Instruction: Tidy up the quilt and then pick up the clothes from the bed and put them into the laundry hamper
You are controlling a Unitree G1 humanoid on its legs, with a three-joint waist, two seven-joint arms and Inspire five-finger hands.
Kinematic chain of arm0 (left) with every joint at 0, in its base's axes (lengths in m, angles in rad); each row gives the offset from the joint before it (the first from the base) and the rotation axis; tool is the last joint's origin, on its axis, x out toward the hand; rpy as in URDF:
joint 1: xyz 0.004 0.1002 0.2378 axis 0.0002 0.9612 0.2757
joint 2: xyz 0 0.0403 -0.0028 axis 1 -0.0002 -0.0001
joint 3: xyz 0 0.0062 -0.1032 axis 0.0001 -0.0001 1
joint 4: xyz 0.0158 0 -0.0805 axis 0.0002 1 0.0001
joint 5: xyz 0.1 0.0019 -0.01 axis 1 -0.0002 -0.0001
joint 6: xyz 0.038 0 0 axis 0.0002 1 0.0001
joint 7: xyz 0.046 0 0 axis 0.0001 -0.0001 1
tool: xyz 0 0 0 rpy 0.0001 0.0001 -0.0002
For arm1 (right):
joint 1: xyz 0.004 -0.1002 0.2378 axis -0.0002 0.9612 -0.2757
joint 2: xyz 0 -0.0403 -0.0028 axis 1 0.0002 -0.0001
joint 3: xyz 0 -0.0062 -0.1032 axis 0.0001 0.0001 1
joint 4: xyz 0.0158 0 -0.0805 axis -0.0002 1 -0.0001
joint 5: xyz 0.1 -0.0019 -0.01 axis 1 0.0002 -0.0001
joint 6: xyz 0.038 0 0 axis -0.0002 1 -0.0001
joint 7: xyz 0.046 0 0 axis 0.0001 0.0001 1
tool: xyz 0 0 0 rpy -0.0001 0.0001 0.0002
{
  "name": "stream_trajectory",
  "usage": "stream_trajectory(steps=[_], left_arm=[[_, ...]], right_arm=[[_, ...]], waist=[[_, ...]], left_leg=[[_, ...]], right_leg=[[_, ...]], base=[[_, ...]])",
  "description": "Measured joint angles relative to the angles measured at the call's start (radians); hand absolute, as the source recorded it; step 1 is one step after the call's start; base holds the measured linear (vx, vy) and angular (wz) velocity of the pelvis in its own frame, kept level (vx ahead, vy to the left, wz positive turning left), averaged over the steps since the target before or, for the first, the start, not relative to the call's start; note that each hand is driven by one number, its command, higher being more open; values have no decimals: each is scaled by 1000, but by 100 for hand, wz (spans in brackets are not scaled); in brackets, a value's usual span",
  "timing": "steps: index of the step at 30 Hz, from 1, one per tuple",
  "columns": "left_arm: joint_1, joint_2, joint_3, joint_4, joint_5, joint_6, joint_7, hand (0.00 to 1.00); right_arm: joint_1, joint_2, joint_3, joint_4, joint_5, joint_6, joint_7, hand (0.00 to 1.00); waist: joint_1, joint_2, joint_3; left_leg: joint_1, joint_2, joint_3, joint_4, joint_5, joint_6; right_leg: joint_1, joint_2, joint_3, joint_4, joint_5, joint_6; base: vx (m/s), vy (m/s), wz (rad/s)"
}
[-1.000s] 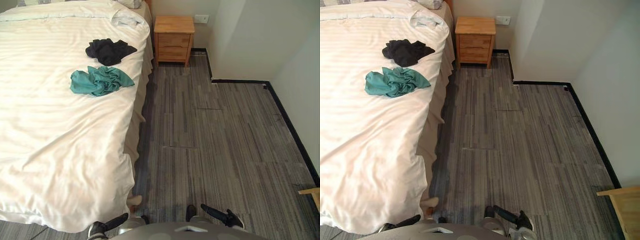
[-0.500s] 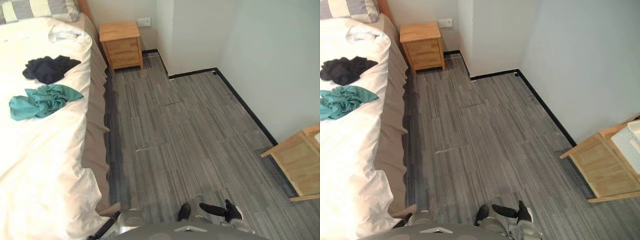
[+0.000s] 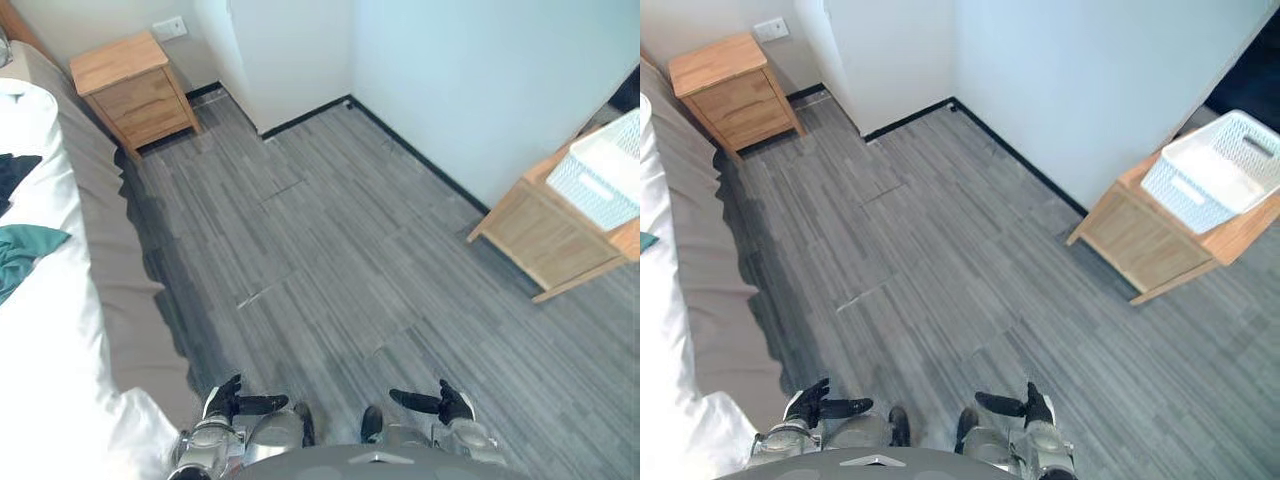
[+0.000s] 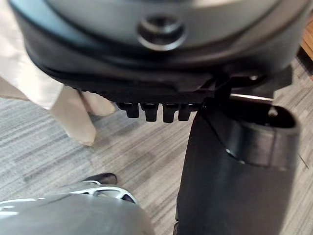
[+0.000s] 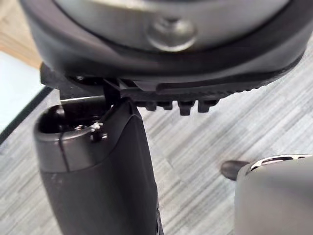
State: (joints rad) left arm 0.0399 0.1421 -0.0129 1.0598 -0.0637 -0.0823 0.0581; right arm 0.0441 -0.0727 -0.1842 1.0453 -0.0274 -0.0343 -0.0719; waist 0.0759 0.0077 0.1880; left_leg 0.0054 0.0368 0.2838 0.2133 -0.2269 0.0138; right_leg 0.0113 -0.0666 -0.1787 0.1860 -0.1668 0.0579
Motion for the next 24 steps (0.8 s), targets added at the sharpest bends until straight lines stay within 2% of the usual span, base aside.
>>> stream_trajectory(steps=[1, 2, 3, 4, 5, 6, 7, 8, 9, 10, 12, 13, 14, 15, 16, 17, 18, 19, 20, 21, 22, 23, 24], left_arm=[[0, 7, 0, 7, 0, 1, 0, 100], [0, 8, 0, 13, 0, 2, 5, 100], [3, 15, -1, 21, 0, 4, 7, 100], [3, 20, 0, 32, 0, 7, 7, 100], [0, 19, -1, 32, -1, 11, 7, 100], [-3, 18, 2, 32, -3, 19, 12, 100], [-3, 15, 10, 33, -4, 21, 14, 100], [-2, 2, 35, 33, -5, 21, 19, 100], [-2, -7, 50, 33, -6, 21, 22, 100], [-5, -24, 79, 32, -8, 22, 26, 100], [-15, -57, 145, 31, -7, 21, 27, 100], [-20, -73, 167, 31, -6, 21, 28, 100], [-20, -80, 180, 31, -5, 21, 27, 100], [-23, -109, 225, 39, -6, 23, 28, 100], [-31, -131, 253, 32, -4, 25, 16, 100], [-30, -133, 262, 26, -4, 21, 8, 100], [-37, -138, 285, 14, -3, 17, 4, 100], [-3, -142, 318, 10, -4, 13, 12, 100], [7, -142, 345, 0, -4, 11, 15, 100], [14, -153, 365, 9, -4, 11, 16, 100], [17, -176, 404, 8, -8, 17, 17, 100], [12, -185, 441, -3, -15, 19, 17, 100], [11, -190, 459, -12, -20, 19, 17, 100]], right_arm=[[7, 3, -24, 0, 3, 0, 1, 100], [8, 4, -33, -1, 4, 1, 1, 100], [9, 6, -52, -3, 4, 0, 5, 100], [9, 9, -79, -1, 3, 0, 4, 100], [10, 7, -96, -1, 4, 1, 5, 100], [13, 4, -120, 1, 4, 0, 5, 100], [18, 4, -122, 1, 6, 0, 5, 100], [22, 2, -133, 0, 17, 0, 5, 100], [22, 1, -144, 0, 38, -2, 6, 100], [21, 2, -164, -2, 51, -5, 7, 100], [34, 17, -182, -29, 88, -16, 8, 100], [41, 26, -197, -43, 89, -16, 8, 100], [44, 33, -199, -47, 89, -15, 6, 100], [45, 30, -216, -49, 93, -12, 7, 100], [46, 30, -232, -48, 89, -13, -2, 100], [45, 32, -235, -52, 88, -12, -5, 100], [49, 41, -232, -62, 91, -7, -3, 100], [72, 52, -214, -80, 90, -10, 1, 100], [80, 55, -201, -79, 89, -10, 1, 100], [87, 42, -201, -78, 87, -10, 4, 100], [88, 32, -200, -77, 86, -6, 3, 100], [88, 25, -199, -79, 86, -1, 2, 100], [89, 22, -198, -80, 86, 0, 1, 100]], waist=[[-5, -20, -6], [-7, -25, -8], [-14, -35, -11], [-28, -43, -10], [-36, -33, -2], [-58, -35, 1], [-63, -32, 4], [-72, -20, 11], [-78, -12, 16], [-85, 3, 26], [-94, 9, 33], [-97, 4, 33], [-99, -12, 28], [-96, 22, 42], [-78, 32, 52], [-75, 25, 58], [-84, 7, 72], [-83, -14, 31], [-83, -20, 21], [-81, 7, 2], [-82, 26, -8], [-78, 44, 0], [-74, 49, 5]], left_leg=[[36, -29, -21, -39, -1, 9], [56, -40, -29, -57, 10, 13], [91, -63, -56, -76, 16, 24], [136, -85, -104, -86, 14, 30], [158, -88, -132, -88, 7, 42], [201, -90, -207, -98, -9, 66], [216, -86, -238, -101, -12, 66], [244, -67, -286, -114, -17, 68], [255, -54, -311, -120, -18, 69], [265, -24, -354, -120, -21, 70], [265, 11, -425, -108, -23, 66], [269, 31, -451, -105, -36, 45], [266, 36, -460, -96, -51, 22], [276, 75, -451, -74, -94, -31], [276, 88, -428, -55, -80, -35], [289, 85, -429, -59, -49, -29], [319, 89, -428, -54, -14, -48], [330, 98, -435, -50, -13, -51], [337, 100, -436, -35, -18, -59], [322, 131, -445, 20, -18, -67], [266, 156, -455, 167, 6, -106], [165, 171, -465, 392, 84, -139], [88, 180, -468, 560, 188, -175]], right_leg=[[-34, -39, -14, 133, -48, 59], [-64, -60, -16, 223, -64, 85], [-111, -99, -15, 394, -69, 102], [-148, -135, -13, 567, -34, 140], [-171, -148, -12, 640, -22, 146], [-197, -155, -9, 760, -61, 90], [-209, -153, -7, 785, -75, 67], [-238, -126, -6, 791, -100, 26], [-255, -102, 3, 780, -110, 10], [-295, -55, 38, 725, -125, -14], [-349, -24, 103, 536, -113, 1], [-361, -25, 153, 382, -77, 29], [-355, -39, 167, 277, -40, 36], [-309, -35, 100, 227, 70, 21], [-293, -33, 68, 277, 36, 10], [-307, -43, 69, 344, 15, 10], [-392, -63, 59, 570, -28, 3], [-395, -66, 57, 473, -45, -25], [-386, -68, 47, 451, -70, -32], [-354, -44, 15, 444, -99, -39], [-306, -14, -14, 414, -113, -52], [-242, 18, -34, 362, -122, -66], [-185, 41, -37, 314, -125, -73]], base=[[224, 84, 31], [281, 135, 62], [335, 108, 93], [372, 72, 107], [485, -63, 142], [379, -116, 122], [433, -188, 150], [274, -163, 102], [350, -225, 122], [363, -262, 122], [418, -330, 141], [393, -367, 119], [434, -414, 126], [512, -493, 106], [448, -404, 84], [400, -363, 72], [339, -352, 65], [328, -357, 72], [270, -287, 49], [396, -349, 39], [390, -334, 38], [445, -391, 26], [299, -235, 11]])
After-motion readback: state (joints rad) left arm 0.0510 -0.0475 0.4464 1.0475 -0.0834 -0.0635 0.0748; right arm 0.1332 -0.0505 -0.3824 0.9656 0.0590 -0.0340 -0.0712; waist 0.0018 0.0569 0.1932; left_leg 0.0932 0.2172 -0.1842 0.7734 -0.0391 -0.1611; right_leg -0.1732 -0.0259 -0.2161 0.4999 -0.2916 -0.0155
